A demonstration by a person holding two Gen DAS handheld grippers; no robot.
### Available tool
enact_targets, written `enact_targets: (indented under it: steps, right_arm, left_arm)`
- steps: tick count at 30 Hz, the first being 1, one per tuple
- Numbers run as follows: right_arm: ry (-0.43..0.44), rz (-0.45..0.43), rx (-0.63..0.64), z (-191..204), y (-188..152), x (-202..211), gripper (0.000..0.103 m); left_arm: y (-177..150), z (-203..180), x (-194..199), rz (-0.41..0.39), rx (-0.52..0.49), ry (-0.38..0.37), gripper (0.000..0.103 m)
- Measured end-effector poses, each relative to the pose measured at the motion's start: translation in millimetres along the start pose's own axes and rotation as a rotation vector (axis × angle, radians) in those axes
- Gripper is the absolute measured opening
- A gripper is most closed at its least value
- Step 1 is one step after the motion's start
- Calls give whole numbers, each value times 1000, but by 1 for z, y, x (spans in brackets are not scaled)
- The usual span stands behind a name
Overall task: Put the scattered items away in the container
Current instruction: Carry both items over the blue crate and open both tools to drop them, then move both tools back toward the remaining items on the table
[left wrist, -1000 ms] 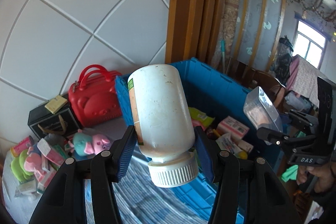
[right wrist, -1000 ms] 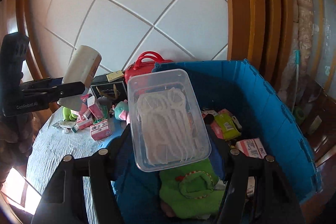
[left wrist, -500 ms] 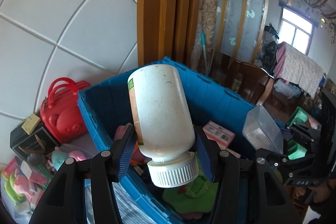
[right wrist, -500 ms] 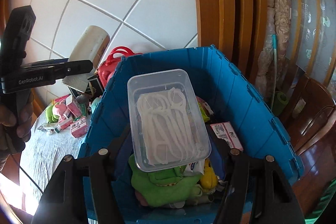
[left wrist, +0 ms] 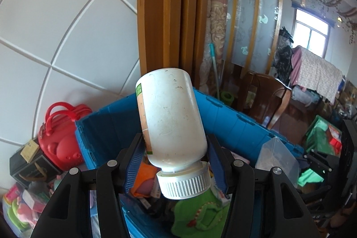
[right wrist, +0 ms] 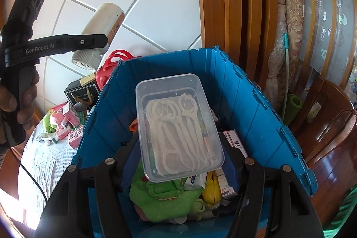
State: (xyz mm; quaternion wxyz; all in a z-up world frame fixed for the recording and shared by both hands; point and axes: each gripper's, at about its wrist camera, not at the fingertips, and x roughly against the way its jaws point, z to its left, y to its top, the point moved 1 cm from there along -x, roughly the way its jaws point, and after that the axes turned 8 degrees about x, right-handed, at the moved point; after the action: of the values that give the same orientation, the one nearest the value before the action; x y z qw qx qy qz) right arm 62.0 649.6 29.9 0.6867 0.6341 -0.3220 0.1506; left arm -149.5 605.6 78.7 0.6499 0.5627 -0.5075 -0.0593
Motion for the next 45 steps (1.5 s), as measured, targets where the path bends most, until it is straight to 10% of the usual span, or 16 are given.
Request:
enact_targets:
  steps: [2,3,5,21,45]
  right_arm:
    - [-20,-3,-7,-2,1,0,67]
    - [-29,-2,-10,-4,1,-1,86]
    - [-35,-8,-26,-6,0,-2,103]
    - [92,-29,44,62,7,-10,103]
    - [248,-63,255,388,8,46,103]
  left_arm:
    - [1,2,-1,-9,11,12,55]
    - [2,4,0,-21,19,25,56]
    - [3,8,-1,-27,36,46,103]
    - [-52,94,43,9,229,116,102]
    - [-268,273,317,-32,460,452,103]
